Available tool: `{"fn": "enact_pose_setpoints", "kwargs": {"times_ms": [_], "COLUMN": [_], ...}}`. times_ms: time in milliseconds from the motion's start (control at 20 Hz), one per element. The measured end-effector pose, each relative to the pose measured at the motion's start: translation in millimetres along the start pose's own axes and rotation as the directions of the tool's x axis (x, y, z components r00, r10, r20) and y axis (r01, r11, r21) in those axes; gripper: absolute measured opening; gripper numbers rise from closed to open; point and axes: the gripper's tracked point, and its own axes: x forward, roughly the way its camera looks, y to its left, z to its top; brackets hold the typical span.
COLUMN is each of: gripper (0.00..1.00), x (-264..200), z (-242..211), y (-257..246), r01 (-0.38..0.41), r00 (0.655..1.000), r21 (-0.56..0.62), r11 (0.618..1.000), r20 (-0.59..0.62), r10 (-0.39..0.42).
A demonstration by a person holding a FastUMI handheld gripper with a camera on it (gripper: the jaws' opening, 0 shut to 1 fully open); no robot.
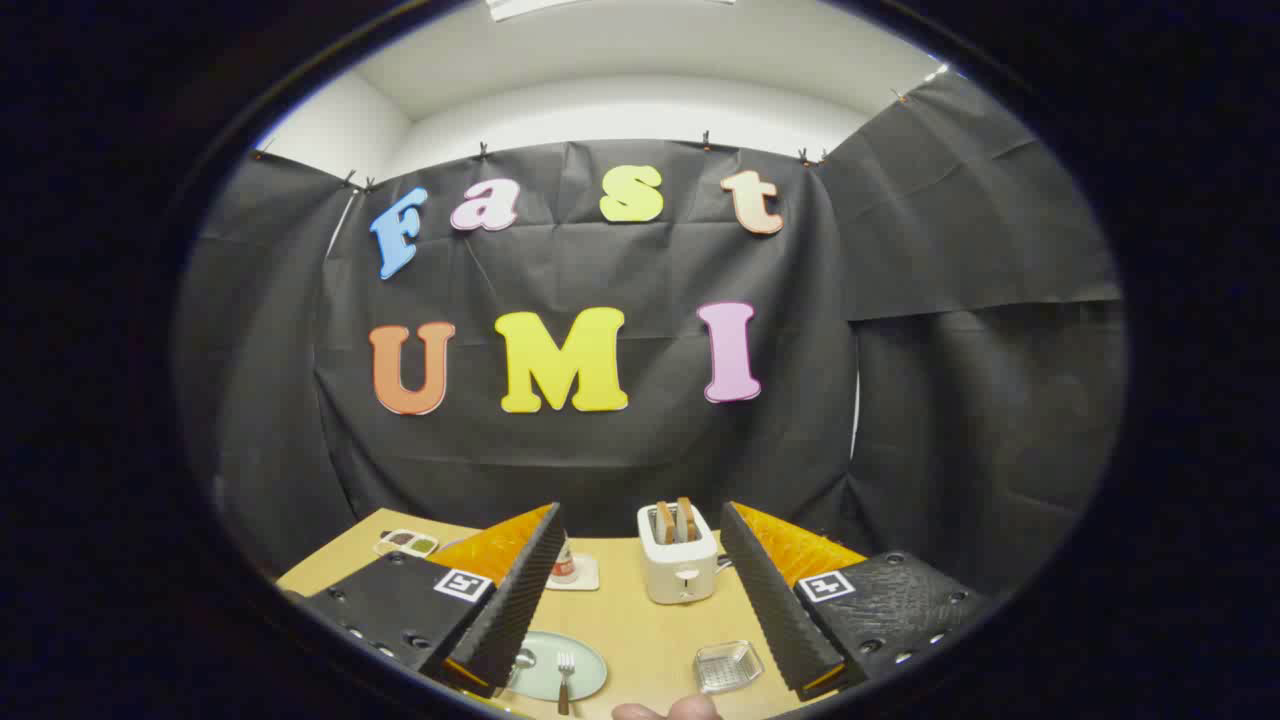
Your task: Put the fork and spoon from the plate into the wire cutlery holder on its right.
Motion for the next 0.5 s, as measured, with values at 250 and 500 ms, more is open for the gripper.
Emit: {"fn": "enact_pose_setpoints", "kwargs": {"times_ms": [250, 500], "gripper": [0.95, 0.95], "x": [0.1, 1.0], "z": [-2.2, -4.9], "y": [-3.6, -5.0], "r01": [0.014, 0.016], "r00": [1.000, 0.999], "r21": [0.001, 0.015], "r11": [1.000, 1.000], "r20": [-0.009, -0.035], "r10": [-0.014, -0.015]}}
